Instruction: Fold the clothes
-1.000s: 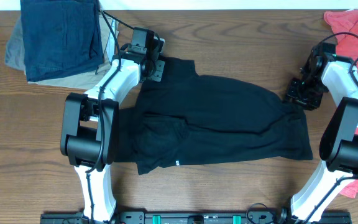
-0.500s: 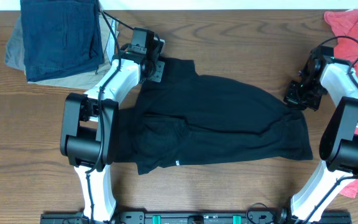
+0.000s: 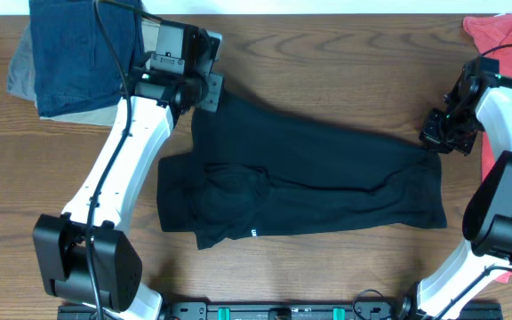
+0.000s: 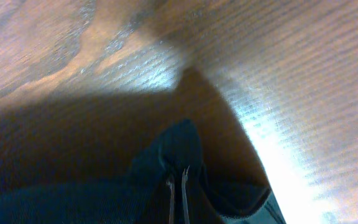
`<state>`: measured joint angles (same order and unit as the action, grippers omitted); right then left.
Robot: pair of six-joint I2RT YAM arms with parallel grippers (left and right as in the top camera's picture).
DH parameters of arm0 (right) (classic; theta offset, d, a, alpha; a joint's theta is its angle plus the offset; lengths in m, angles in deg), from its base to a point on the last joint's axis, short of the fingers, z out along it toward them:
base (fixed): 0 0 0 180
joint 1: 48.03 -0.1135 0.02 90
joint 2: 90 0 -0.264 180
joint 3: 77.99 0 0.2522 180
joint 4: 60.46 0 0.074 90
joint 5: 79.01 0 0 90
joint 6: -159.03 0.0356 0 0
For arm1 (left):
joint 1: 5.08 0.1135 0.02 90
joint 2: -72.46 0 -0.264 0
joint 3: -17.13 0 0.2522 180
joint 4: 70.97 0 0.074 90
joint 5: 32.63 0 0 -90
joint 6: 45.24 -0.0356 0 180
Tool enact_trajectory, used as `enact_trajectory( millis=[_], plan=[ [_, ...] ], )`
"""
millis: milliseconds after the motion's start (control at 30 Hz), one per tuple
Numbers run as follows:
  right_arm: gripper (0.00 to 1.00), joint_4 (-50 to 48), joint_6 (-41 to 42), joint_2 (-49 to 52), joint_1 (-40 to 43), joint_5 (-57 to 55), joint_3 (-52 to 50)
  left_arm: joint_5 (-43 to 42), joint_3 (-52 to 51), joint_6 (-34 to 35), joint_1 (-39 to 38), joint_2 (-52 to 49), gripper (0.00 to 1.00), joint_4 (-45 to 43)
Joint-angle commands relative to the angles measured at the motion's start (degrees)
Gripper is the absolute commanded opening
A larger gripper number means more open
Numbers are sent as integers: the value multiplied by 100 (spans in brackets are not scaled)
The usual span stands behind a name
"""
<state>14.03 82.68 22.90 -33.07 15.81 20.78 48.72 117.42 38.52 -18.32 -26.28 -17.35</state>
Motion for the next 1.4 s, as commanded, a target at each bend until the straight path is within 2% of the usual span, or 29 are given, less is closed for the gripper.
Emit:
enact_trajectory(
  millis=[0, 333, 533, 867, 1033, 1367],
  plan=[
    [1, 81, 94, -286, 63, -20, 120, 31, 4, -7, 17, -87, 6, 389],
    [1, 708, 109, -341, 90, -339, 120, 31, -7, 577, 17, -90, 6, 1943],
    [1, 1246, 109, -348, 90, -337, 120, 31, -31, 667, 17, -92, 6, 2603],
    [1, 1851, 85, -363, 87, -348, 114, -44, -990, 1143, 17, -96, 6, 2741],
    [1, 1753, 92, -363, 85, -442, 114, -632, -1567, 1147, 17, -96, 6, 2761],
    [1, 1784, 90, -361, 74, -442, 107, -634, -2258, 1150, 17, -96, 6, 2826]
  ],
)
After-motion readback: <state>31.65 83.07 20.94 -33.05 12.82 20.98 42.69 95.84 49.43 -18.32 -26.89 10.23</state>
